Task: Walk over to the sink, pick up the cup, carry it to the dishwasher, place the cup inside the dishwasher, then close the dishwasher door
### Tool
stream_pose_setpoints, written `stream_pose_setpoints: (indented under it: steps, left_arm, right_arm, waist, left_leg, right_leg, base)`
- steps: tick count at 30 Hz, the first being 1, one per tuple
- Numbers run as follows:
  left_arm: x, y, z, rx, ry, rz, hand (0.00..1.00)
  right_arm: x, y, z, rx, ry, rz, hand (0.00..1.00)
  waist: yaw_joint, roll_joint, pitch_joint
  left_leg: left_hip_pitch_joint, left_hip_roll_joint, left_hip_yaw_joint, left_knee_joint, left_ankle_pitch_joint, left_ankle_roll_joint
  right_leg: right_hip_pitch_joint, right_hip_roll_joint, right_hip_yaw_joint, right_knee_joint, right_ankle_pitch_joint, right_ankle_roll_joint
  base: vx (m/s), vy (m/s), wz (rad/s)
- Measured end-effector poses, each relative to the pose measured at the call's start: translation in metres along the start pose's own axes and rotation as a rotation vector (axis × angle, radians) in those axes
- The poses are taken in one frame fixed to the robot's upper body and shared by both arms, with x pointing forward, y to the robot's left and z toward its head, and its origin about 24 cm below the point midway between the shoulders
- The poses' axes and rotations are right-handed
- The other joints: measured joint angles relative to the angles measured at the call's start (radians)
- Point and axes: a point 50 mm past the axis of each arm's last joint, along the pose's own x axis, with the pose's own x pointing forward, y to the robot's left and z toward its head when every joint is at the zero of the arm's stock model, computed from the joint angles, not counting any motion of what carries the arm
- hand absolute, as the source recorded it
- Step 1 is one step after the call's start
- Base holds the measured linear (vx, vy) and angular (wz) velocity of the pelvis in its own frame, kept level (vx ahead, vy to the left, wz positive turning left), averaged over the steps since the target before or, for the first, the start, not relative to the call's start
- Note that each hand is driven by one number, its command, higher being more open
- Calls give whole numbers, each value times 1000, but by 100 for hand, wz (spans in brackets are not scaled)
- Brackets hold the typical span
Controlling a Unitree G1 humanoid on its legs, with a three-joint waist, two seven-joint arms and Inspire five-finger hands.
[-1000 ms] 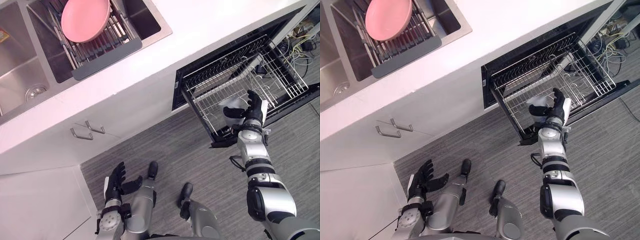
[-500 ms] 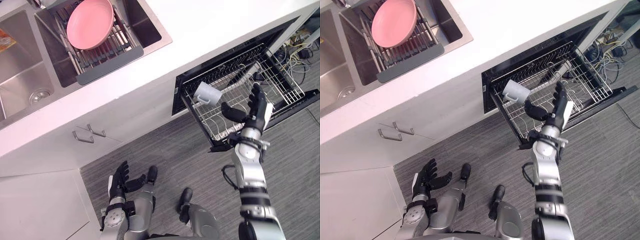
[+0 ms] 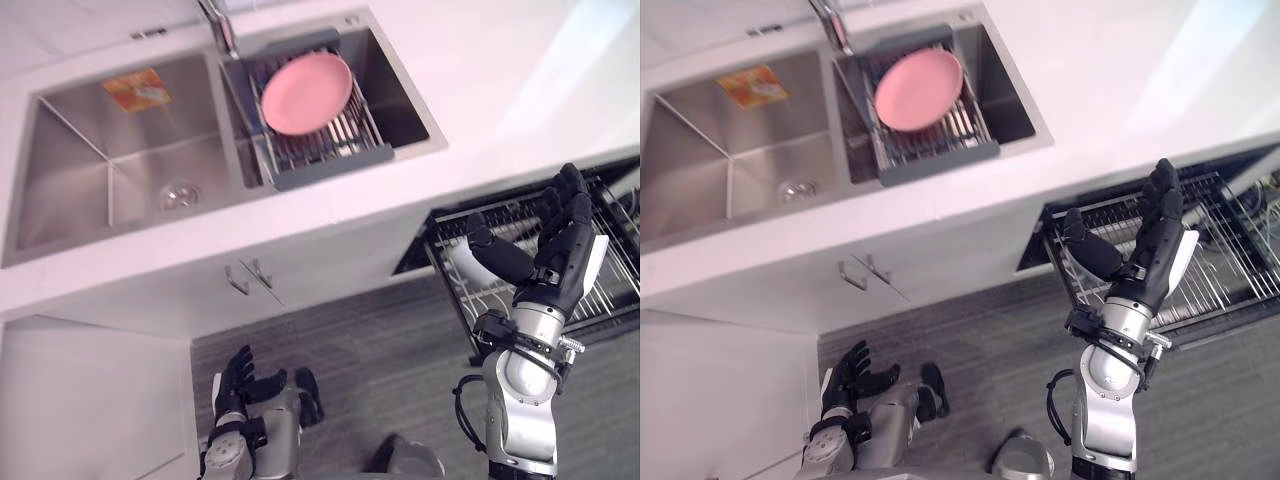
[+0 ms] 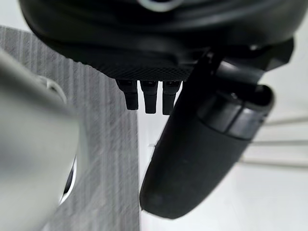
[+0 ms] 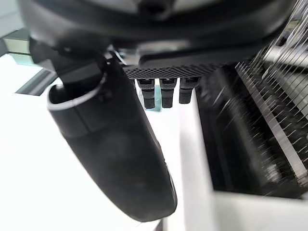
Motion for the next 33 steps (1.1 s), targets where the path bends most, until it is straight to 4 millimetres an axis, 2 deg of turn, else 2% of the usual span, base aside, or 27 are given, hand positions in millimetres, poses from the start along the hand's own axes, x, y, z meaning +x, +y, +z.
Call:
stream_pose_setpoints:
  steps: [1,2,3,4,5,7,9,10,11,12,13,15,16,21,27,33]
  left_arm:
    - [0,4,-6,39,24,0,90]
    - [0,7,-9,52,35,3,90]
    - [-1,13,-11,85,48,7,90]
    - [0,17,-12,101,55,9,90]
    - [0,19,-13,107,58,12,90]
    - [0,22,-13,125,58,10,90]
    - [1,22,-13,141,58,3,90]
    - [1,24,-13,147,61,2,90]
    - [0,28,-17,172,76,1,90]
    - [0,28,-21,181,92,-1,90]
    - [-4,29,-30,185,129,-5,90]
    - [-8,32,-37,179,151,3,90]
    - [-8,33,-38,180,155,6,90]
    - [-9,38,-42,192,171,16,90]
    - [-11,44,-51,242,213,5,90]
    - [-15,51,-58,268,241,12,90]
  right_arm:
    - [4,0,-3,-46,-8,27,90]
    - [7,-1,-5,-67,-8,36,90]
    - [12,-1,-7,-95,-12,56,90]
    - [20,0,-7,-131,-31,86,90]
    - [24,0,-6,-154,-47,102,90]
    - [45,-2,4,-247,-131,155,90]
    - [62,-9,10,-331,-180,186,90]
    - [66,-11,11,-357,-188,195,90]
    - [76,-15,12,-403,-197,207,90]
    - [79,-16,12,-419,-199,210,90]
    - [84,-18,9,-446,-187,226,90]
    - [91,-15,8,-483,-188,265,90]
    - [93,-13,8,-491,-187,280,90]
    - [101,-11,4,-612,-171,416,90]
    - [102,-11,-7,-706,-131,544,90]
    - [95,-3,-27,-767,-69,673,90]
  waist:
    - [-19,-1,-19]
    - [-29,1,-28]
    - [-39,-2,-40]
    - [-43,-3,-41]
    - [-43,-4,-44]
    - [-48,-2,-47]
    - [-52,-2,-47]
    - [-52,-4,-49]
    - [-50,-23,-59]
    - [-53,-18,-64]
    - [-45,4,-86]
    - [-26,30,-106]
    - [-24,31,-107]
    - [-24,30,-111]
    - [-29,20,-118]
    - [-27,2,-121]
  left_leg:
    - [30,-31,-33,2,-23,22]
    - [39,-35,-49,2,-27,32]
    - [57,-41,-83,-1,-37,43]
    - [84,-41,-104,-12,-29,32]
    - [96,-42,-116,-19,-29,31]
    - [130,-56,-184,-45,-23,21]
    - [138,-59,-228,-44,-21,16]
    - [139,-60,-236,-42,-19,7]
    - [140,-79,-259,-28,-22,-17]
    - [139,-79,-276,-20,-29,-29]
    - [136,-61,-298,-25,-30,-38]
    - [137,-25,-303,-64,-35,-58]
    - [141,-18,-303,-79,-27,-67]
    - [173,-3,-307,-156,7,-78]
    - [190,-18,-340,-195,38,-79]
    - [190,-39,-372,-251,97,-76]
  right_leg:
    - [-57,-57,67,189,43,-97]
    - [-88,-62,119,256,48,-124]
    - [-144,-37,214,334,26,-113]
    - [-181,4,286,348,-6,-98]
    - [-196,23,310,335,-21,-90]
    - [-250,100,396,215,-49,-64]
    - [-286,162,491,93,-43,-48]
    - [-295,175,516,52,-31,-33]
    - [-306,186,557,-75,110,-22]
    - [-308,190,568,-68,136,30]
    - [-293,205,551,-95,143,21]
    - [-270,246,537,-174,175,3]
    - [-263,254,536,-197,189,0]
    - [-197,280,522,-335,254,-8]
    - [-150,273,490,-406,289,-5]
    - [-135,263,460,-462,331,-7]
  base:
    - [206,197,61]
    - [284,182,83]
    - [281,91,76]
    - [277,79,70]
    - [256,48,68]
    - [230,0,75]
    - [168,-54,80]
    - [151,-91,96]
    - [138,-126,77]
    - [173,-154,75]
    - [152,-133,32]
    - [126,-103,-3]
    - [111,-108,-14]
    - [60,-40,-1]
    - [-6,11,16]
    - [-84,-14,15]
